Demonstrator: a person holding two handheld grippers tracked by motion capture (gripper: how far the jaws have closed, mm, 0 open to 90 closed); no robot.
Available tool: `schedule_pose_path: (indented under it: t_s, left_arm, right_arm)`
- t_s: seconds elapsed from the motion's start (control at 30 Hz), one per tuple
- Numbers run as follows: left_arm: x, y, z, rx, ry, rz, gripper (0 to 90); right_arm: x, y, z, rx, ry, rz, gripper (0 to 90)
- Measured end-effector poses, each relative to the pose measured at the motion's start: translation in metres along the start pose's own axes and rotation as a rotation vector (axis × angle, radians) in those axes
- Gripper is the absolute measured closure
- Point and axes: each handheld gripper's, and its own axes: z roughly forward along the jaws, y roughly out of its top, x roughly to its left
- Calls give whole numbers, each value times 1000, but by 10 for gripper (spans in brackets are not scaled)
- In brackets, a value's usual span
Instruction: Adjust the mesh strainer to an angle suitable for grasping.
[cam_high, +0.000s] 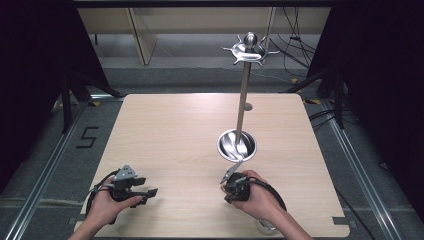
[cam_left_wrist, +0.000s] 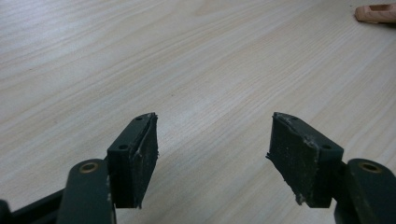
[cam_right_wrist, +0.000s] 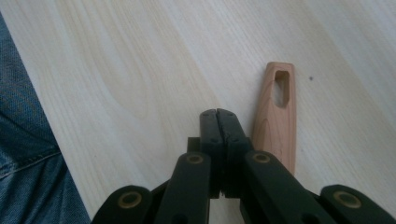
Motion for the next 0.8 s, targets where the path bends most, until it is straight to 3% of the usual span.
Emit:
schedule_pose_path:
  t_s: [0.43,0.8]
  left_arm:
    - [0,0,2,8,-1,10,319]
    - [0,0,1,10,5,18,319]
  right_arm:
    - [-8,10,14,1,-11,49,900]
    - [-19,14,19,-12,-30,132,900]
